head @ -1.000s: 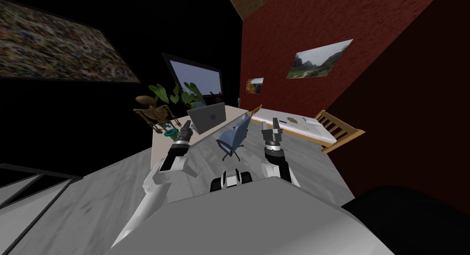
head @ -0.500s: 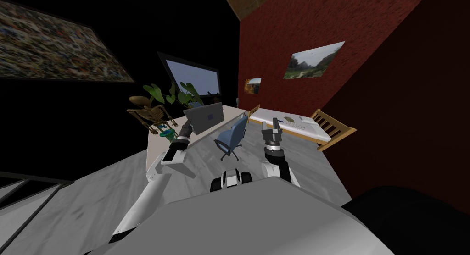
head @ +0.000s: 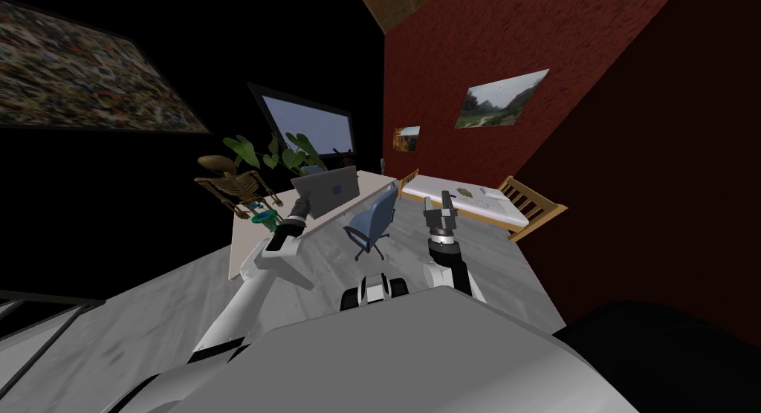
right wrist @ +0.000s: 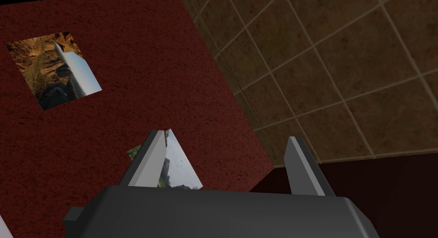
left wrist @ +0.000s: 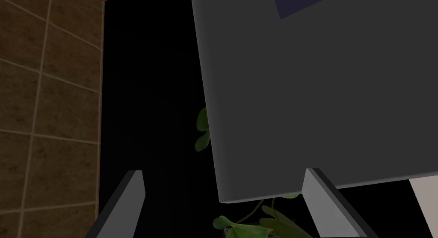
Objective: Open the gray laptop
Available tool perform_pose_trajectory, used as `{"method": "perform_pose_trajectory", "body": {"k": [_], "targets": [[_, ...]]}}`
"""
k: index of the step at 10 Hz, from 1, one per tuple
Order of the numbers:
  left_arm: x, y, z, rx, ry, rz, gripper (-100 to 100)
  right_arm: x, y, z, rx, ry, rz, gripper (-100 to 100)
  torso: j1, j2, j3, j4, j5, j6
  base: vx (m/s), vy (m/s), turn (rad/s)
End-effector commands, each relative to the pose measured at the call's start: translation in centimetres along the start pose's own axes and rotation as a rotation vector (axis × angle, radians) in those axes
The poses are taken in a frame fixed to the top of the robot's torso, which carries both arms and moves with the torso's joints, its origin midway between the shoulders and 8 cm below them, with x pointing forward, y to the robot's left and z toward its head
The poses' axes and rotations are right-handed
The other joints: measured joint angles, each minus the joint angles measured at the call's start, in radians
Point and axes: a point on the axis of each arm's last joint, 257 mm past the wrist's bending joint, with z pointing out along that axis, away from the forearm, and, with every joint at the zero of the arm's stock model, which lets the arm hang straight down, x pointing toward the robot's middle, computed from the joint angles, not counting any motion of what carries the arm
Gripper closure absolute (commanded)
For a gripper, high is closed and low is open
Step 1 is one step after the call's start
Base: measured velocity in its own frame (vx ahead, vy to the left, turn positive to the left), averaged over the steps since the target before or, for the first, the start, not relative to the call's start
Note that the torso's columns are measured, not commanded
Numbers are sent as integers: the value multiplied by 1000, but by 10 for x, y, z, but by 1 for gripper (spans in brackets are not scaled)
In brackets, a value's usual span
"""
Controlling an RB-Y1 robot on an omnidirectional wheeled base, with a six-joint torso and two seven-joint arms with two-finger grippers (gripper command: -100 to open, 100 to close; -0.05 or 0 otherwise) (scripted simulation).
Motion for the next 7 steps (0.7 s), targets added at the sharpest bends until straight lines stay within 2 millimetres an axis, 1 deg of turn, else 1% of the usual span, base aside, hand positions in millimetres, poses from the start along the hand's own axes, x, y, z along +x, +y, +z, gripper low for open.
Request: {"method": "perform_pose_trajectory", "body": {"k": [1,2,3,4,5,6,7], "targets": [[-12,14,13,-45,-5,22,-100,0,0,0,0,0,0,0,0,0,0,0,0,0,-13,-33,-26],[-23,15,24,-59,-12,42,-100,0,0,0,0,0,0,0,0,0,0,0,0,0,-14,-39,-44],[-23,25,23,-80,-12,42,-100,0,0,0,0,0,0,0,-1,0,0,0,0,1,-10,-38,-28],[-35,26,36,-97,-22,61,-100,0,0,0,0,0,0,0,0,0,0,0,0,0,-18,-41,-38],[-36,36,34,-116,-22,61,-100,0,0,0,0,0,0,0,-1,0,0,0,0,1,-12,-34,-32],[-49,35,45,-131,-33,79,-100,0,0,0,0,0,0,0,0,0,0,0,0,0,-14,-34,-52],[-50,44,43,-149,-34,79,-100,0,0,0,0,0,0,0,0,0,0,0,0,1,-12,-33,-27]]}}
